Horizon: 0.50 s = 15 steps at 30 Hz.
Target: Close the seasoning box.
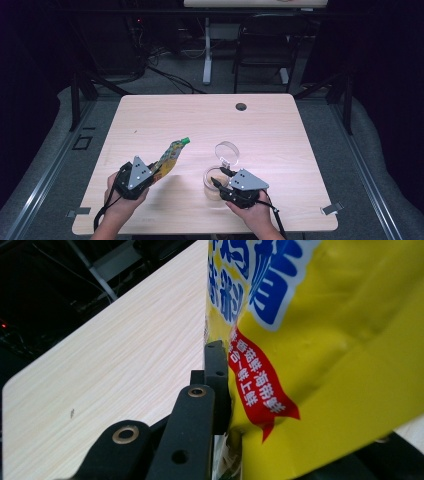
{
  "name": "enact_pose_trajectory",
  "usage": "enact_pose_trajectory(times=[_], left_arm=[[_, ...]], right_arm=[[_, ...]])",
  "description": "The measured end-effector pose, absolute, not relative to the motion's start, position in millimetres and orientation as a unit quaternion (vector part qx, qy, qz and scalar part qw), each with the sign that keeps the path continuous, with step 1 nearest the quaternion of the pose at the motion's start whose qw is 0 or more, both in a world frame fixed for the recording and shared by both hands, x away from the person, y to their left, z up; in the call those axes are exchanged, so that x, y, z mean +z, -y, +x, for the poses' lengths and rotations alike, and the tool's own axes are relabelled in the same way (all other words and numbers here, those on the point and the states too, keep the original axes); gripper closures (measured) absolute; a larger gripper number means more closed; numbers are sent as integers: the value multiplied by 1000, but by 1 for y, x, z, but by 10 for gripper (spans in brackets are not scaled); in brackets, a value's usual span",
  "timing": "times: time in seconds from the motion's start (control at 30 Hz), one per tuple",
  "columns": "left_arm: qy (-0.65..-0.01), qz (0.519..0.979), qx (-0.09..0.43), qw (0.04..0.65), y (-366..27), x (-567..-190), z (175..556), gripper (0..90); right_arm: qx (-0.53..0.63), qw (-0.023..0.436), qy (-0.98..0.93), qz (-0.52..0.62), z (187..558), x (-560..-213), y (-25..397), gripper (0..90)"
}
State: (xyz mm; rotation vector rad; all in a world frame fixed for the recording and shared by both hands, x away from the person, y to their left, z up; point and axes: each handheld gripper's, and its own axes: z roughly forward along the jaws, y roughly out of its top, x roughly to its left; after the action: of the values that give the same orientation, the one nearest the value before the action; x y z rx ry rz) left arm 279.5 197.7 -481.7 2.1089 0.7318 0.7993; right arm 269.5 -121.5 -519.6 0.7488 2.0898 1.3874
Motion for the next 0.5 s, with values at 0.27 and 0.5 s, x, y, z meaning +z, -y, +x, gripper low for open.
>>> enact_pose_trajectory(times=[0.27, 0.5], left_arm=[[-319, 809, 283, 405, -211, -487, 285, 871], [-353, 791, 256, 430, -223, -493, 292, 871]], right_arm=[[512, 260, -771, 276, 269, -519, 122, 549], [513, 261, -769, 277, 269, -519, 122, 549]])
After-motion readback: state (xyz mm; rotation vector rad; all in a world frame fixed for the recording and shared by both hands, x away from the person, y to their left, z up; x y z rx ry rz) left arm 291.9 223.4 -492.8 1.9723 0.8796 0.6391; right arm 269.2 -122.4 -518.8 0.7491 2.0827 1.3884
